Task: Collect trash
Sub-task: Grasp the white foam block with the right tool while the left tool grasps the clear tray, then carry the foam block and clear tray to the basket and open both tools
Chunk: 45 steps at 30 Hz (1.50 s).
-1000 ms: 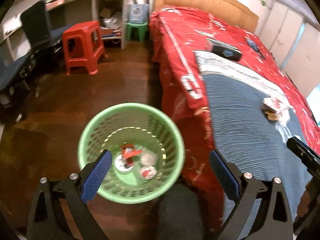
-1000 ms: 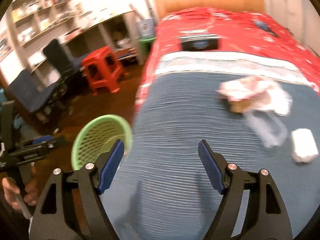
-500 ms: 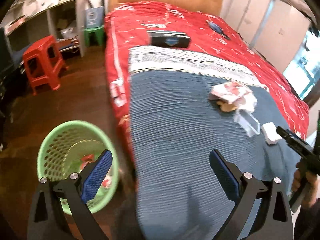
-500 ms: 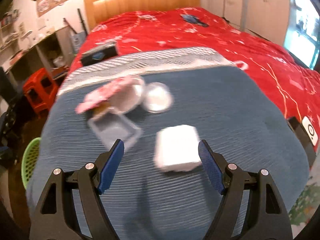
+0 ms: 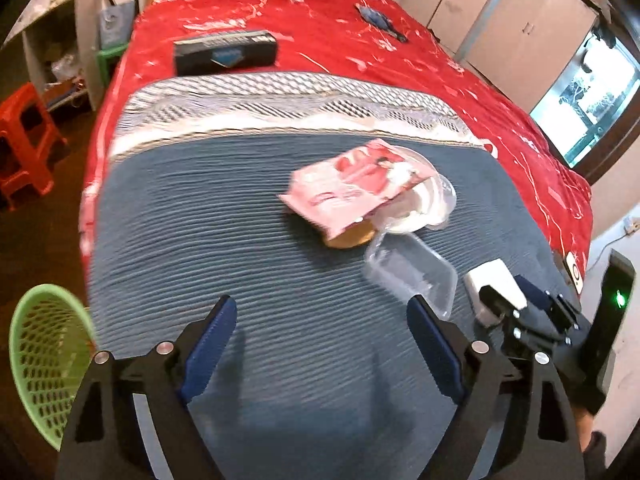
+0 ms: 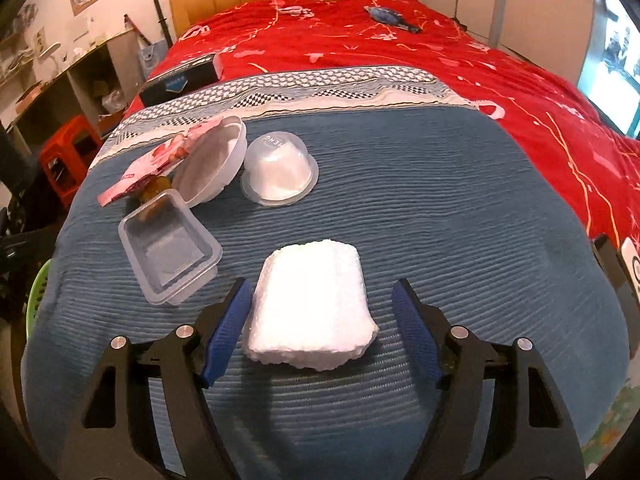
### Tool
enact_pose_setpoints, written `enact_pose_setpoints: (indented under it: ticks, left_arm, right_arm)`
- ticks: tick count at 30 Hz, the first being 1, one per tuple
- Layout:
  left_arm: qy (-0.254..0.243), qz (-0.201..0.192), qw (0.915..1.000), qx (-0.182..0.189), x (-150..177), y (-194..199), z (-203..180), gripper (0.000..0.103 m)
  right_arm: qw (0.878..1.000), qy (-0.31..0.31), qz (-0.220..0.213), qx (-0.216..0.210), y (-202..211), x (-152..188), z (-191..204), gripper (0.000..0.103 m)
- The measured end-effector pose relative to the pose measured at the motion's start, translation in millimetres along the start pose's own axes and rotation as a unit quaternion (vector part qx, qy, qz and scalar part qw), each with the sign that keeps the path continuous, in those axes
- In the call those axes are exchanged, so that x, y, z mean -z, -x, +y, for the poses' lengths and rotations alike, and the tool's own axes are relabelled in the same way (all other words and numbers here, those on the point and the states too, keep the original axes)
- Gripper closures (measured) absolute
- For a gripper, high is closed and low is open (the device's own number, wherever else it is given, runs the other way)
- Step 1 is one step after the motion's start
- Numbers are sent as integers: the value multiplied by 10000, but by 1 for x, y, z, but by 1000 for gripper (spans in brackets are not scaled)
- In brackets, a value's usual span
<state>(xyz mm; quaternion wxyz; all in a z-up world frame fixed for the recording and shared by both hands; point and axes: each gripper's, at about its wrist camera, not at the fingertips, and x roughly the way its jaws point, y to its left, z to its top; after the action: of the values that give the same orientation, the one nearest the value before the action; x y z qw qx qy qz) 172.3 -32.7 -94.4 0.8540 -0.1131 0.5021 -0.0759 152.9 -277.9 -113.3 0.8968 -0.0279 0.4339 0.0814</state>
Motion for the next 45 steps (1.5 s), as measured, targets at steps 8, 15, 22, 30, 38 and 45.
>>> enact_pose_setpoints:
  ticks: [8, 15, 22, 30, 38, 45]
  left_arm:
    - [160, 278, 9995, 60, -16, -46, -26, 29]
    - [365, 398, 9985, 24, -19, -69, -31, 37]
    - [323, 347, 9988, -108, -19, -72, -30, 68]
    - [423, 225, 9988, 104, -10, -56, -23, 89]
    - [320, -200, 9988, 311, 7, 4, -7, 93]
    - [473, -569, 9971, 153, 26, 59, 38, 93]
  right_arm:
    - [9999, 114, -69, -50, 1, -3, 1, 43]
    - [9999, 30, -139, -32, 7, -1, -7, 44]
    - [9995, -167, -250, -120, 20, 1, -17, 44]
    - [9989, -146, -395, -204, 37, 4, -9, 44]
    - [9971, -129, -569, -494, 65, 7, 14, 44]
    - [9932, -18, -660, -956, 85, 6, 54, 44]
